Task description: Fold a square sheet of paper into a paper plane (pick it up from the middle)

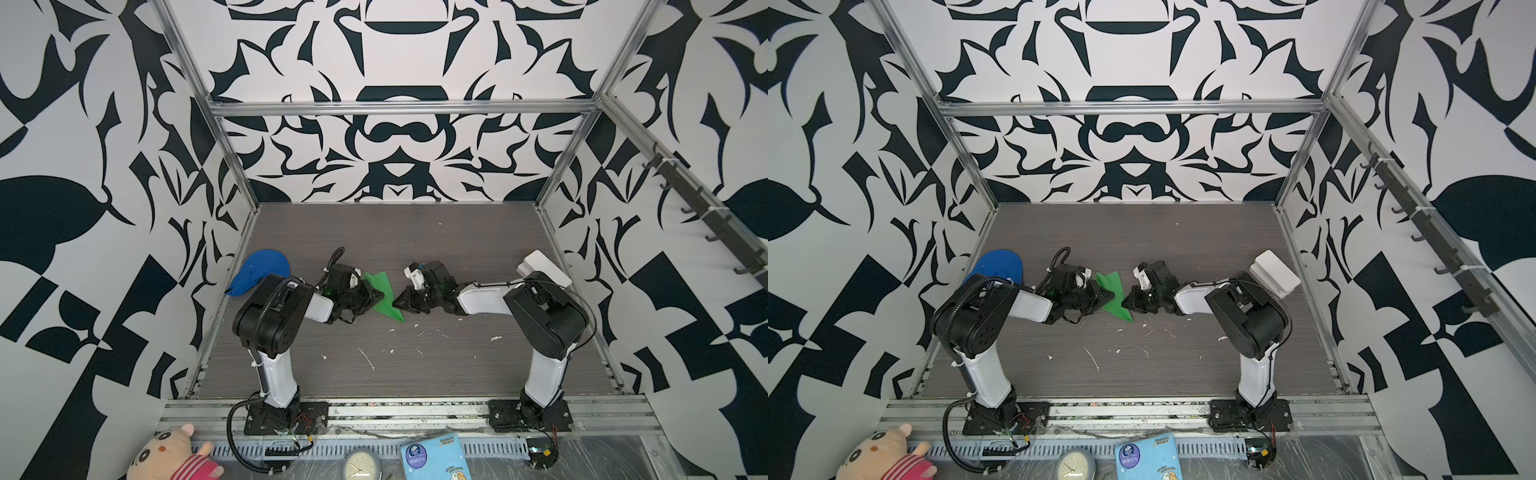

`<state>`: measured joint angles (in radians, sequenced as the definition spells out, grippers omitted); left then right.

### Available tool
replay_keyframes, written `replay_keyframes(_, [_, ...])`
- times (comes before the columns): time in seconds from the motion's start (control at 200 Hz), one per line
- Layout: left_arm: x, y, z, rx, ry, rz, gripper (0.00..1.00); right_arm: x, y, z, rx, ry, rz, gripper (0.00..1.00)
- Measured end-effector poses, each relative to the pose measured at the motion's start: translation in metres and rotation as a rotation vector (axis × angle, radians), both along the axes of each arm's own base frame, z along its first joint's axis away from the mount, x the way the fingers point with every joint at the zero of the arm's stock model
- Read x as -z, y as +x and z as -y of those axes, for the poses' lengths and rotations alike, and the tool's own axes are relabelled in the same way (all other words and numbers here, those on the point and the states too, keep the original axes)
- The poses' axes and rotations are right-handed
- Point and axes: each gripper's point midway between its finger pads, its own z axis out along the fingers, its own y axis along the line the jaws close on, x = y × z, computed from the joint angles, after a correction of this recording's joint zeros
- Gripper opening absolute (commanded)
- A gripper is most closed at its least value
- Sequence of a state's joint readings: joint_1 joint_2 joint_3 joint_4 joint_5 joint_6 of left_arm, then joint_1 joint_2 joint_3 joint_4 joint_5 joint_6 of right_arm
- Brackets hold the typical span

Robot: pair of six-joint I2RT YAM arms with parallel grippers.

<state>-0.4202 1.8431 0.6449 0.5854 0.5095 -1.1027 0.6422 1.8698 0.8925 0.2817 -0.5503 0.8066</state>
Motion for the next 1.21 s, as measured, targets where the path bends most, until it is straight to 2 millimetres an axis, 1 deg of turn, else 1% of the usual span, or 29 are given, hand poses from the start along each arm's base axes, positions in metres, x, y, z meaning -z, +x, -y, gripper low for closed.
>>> replay_keyframes(0.28, [0.0,0.0,0.0,0.0,0.0,0.0,0.12,0.015,-0.004,-0.001,-0.011,-0.003,-0.038,0.1])
replay_keyframes(0.57, [0.0,0.0,0.0,0.0,0.0,0.0,0.12,0.012,-0.007,-0.003,-0.022,0.018,-0.046,0.1])
replay_keyframes(0.81, [0.0,0.0,0.0,0.0,0.0,0.0,0.12,-0.003,-0.016,0.0,-0.038,0.039,-0.041,0.1])
replay_keyframes(1.005, [0.0,0.0,0.0,0.0,0.001,0.0,0.12,0.011,-0.027,0.009,-0.036,0.014,-0.076,0.1])
replay_keyframes(1.205, [0.0,0.0,0.0,0.0,0.0,0.0,0.12,0.016,-0.028,0.009,-0.036,0.01,-0.083,0.1])
